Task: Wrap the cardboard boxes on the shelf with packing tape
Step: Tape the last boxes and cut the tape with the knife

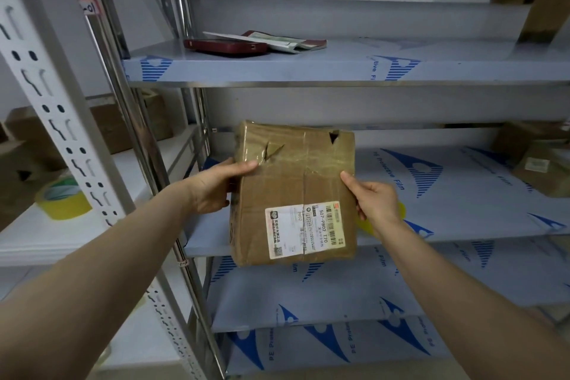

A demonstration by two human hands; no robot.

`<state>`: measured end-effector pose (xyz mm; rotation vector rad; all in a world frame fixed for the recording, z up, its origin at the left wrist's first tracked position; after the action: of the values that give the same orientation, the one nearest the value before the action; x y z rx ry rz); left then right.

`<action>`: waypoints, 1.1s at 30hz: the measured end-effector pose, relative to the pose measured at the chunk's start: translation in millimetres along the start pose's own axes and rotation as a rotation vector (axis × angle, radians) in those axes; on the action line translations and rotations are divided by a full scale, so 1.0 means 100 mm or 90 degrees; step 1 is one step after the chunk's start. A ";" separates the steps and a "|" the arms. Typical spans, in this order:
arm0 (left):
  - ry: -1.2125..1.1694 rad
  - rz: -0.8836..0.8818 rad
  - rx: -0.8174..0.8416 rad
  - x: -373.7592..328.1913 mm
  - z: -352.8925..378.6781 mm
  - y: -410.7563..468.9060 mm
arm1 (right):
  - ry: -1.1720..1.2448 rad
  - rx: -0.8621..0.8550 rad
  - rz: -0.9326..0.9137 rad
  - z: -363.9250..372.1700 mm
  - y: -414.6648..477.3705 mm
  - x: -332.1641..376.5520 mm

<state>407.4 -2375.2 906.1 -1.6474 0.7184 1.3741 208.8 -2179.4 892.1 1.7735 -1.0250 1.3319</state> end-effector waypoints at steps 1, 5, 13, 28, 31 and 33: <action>0.011 -0.007 -0.005 0.03 -0.01 0.00 | -0.005 0.004 0.005 0.02 -0.02 -0.01; -0.052 -0.028 -0.092 0.11 -0.15 -0.03 | 0.129 0.053 0.068 0.20 -0.06 -0.09; -0.156 -0.130 -0.249 0.43 -0.36 -0.17 | 0.175 0.242 0.151 0.61 -0.13 -0.29; -0.175 -0.199 -0.389 0.76 -0.55 -0.31 | -0.586 0.417 -0.186 1.28 0.34 -0.96; -0.172 -0.214 -0.395 0.82 -0.62 -0.32 | -0.725 0.488 -0.210 1.44 0.38 -1.23; -0.164 -0.228 -0.408 0.88 -0.67 -0.30 | -0.782 0.495 -0.221 1.45 0.44 -1.35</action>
<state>485.3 -2411.9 830.8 -1.9024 -0.1953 1.5950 209.7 -2300.4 728.8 3.3250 -0.6563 0.2750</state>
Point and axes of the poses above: each hand's wrist, its own y-axis towards the middle knuckle, its own z-axis out of the palm, x = y × z, the point moved 10 cm from there along y, towards the middle knuckle
